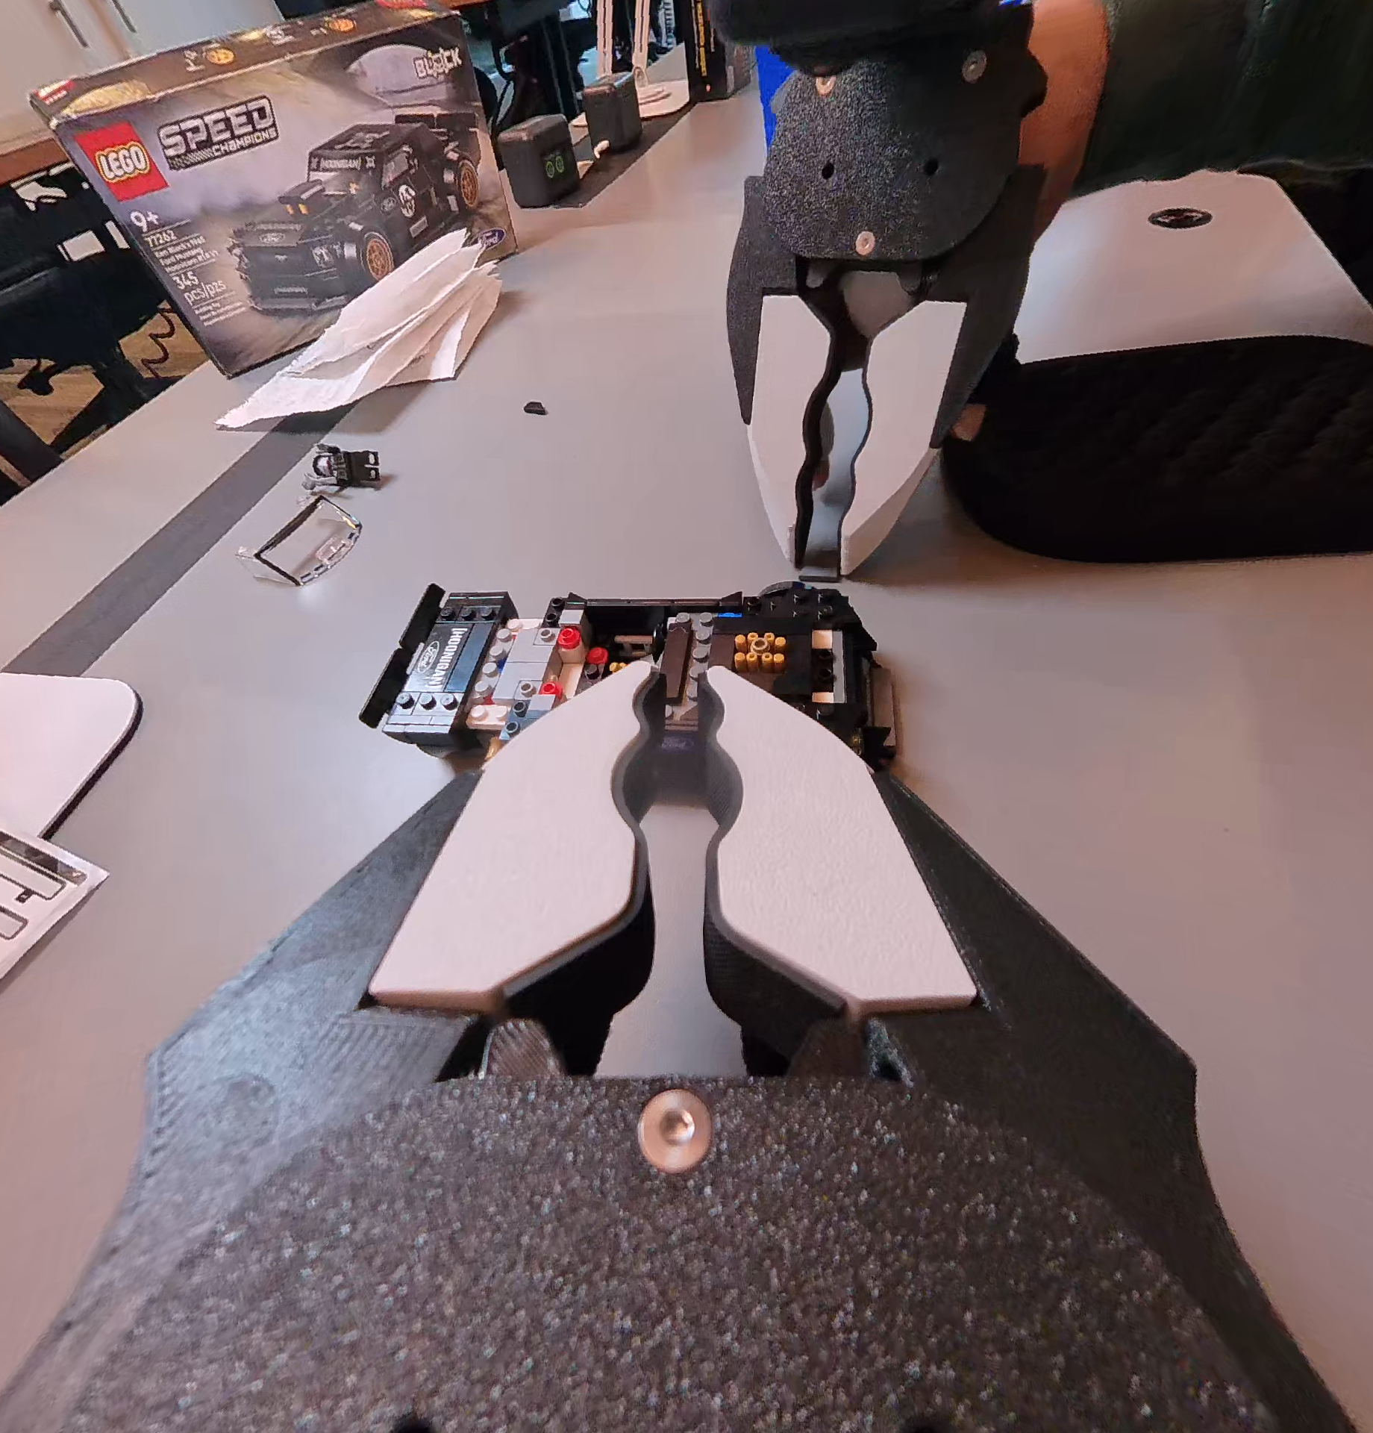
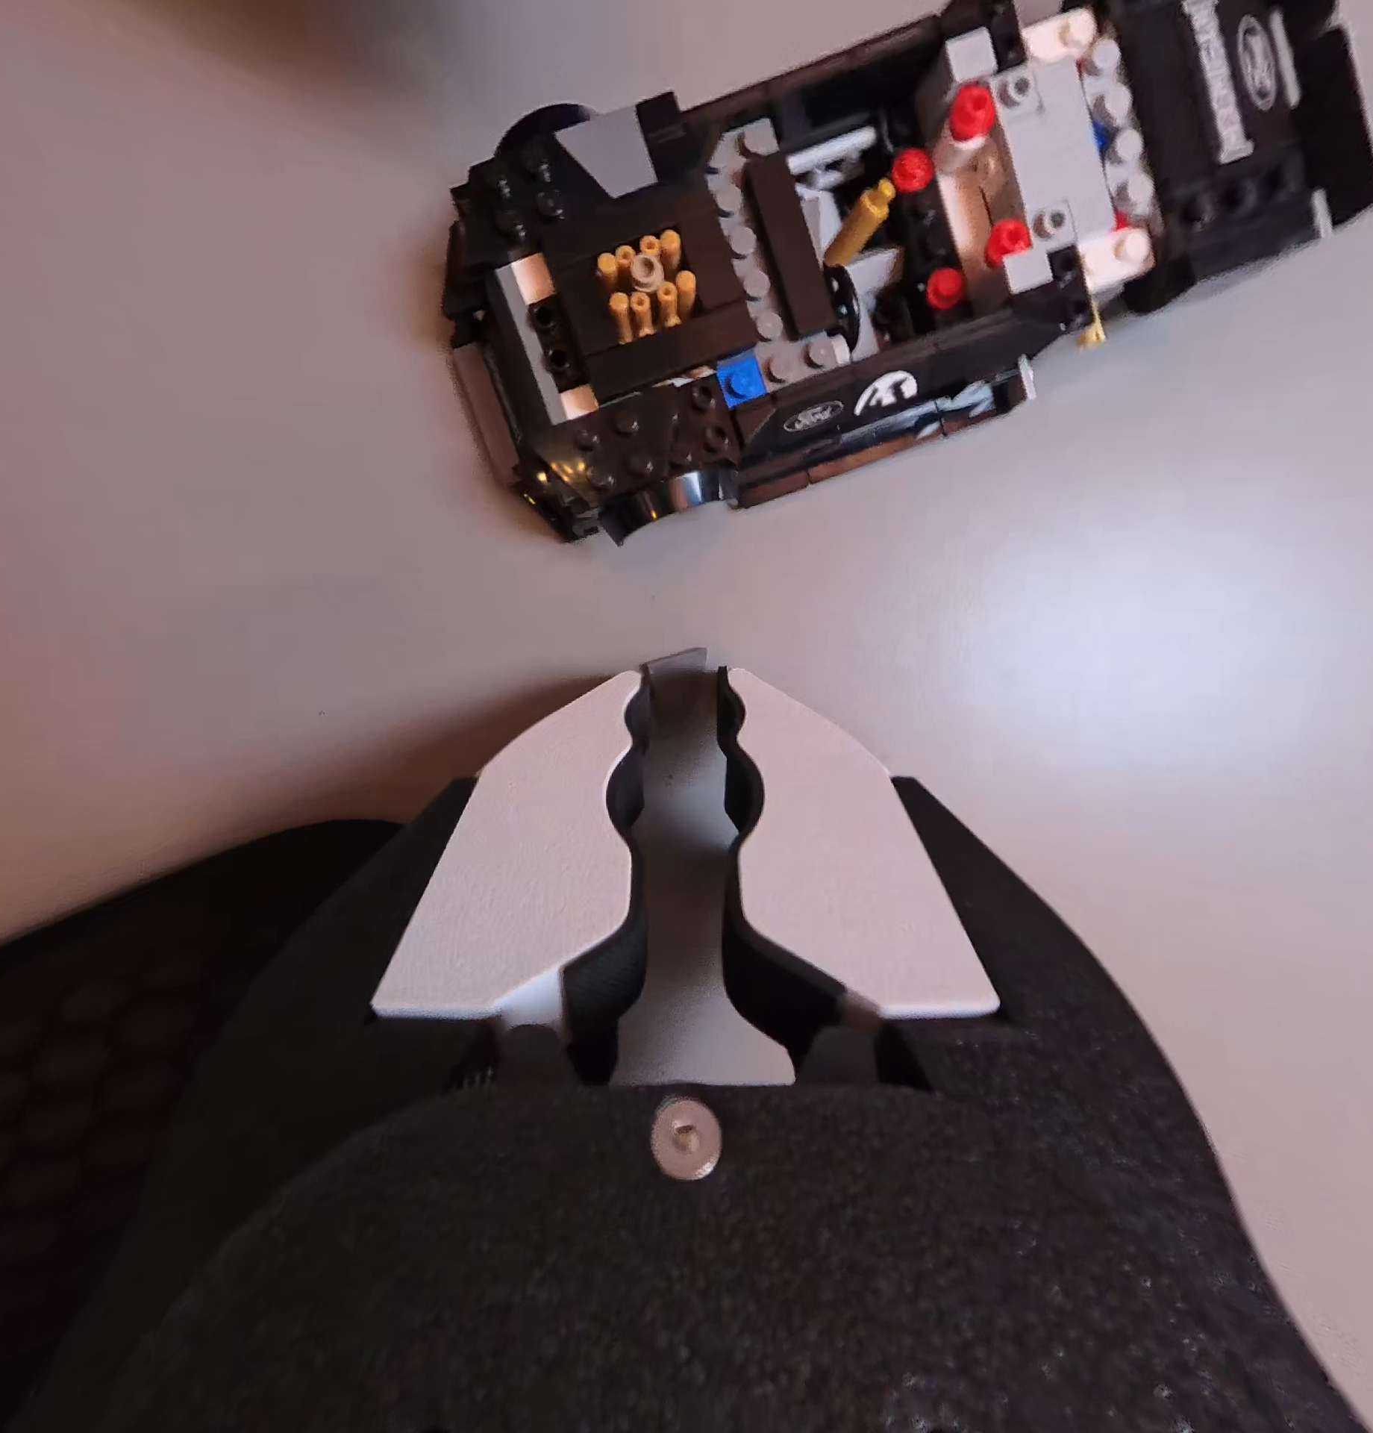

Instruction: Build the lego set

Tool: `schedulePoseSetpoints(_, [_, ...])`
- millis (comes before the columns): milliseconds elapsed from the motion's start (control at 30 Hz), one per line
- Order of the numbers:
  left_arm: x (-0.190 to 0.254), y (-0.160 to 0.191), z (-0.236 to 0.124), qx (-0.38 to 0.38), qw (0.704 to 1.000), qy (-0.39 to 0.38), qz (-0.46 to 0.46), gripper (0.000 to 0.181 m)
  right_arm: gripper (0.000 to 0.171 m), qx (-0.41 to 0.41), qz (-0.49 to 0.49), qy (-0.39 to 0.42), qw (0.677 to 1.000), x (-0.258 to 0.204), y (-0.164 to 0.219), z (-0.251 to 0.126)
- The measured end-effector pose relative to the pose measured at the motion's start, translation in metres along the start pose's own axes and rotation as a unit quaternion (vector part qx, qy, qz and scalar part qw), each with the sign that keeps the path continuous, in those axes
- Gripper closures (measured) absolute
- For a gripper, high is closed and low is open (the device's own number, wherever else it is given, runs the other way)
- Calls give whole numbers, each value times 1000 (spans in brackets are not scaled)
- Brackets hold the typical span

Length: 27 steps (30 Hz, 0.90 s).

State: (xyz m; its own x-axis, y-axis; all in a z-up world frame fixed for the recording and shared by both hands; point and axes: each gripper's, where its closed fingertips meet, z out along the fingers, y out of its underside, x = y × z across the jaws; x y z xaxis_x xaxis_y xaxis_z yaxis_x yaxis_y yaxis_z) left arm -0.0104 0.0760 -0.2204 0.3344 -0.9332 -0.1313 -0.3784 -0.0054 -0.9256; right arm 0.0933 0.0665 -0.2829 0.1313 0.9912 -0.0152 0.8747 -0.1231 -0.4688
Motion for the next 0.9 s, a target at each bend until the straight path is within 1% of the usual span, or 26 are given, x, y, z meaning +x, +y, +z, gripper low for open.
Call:
schedulePoseSetpoints(267, [2,0,1,-1,1000,4,2,174,157,28,114,36,992,-3,1,-1])
schedulePoseSetpoints(367, [2,-1,1,0,1000,2,3,174,154,30,142,39,989,-11,1,-1])
schedulePoseSetpoints(500, [1,-1,0,1,1000,1,2,174,152,34,143,27,989,-23,3,-5])
schedulePoseSetpoints(667, [2,-2,0,0,1000,1,7,174,153,30,149,30,988,-24,12,-8])
schedulePoseSetpoints(767, [2,-2,0,0,1000,0,6,174,154,41,150,22,988,-26,8,-7])
schedulePoseSetpoints(900, [1,-3,-1,2,1000,0,6,174,154,46,126,3,991,-37,0,-3])
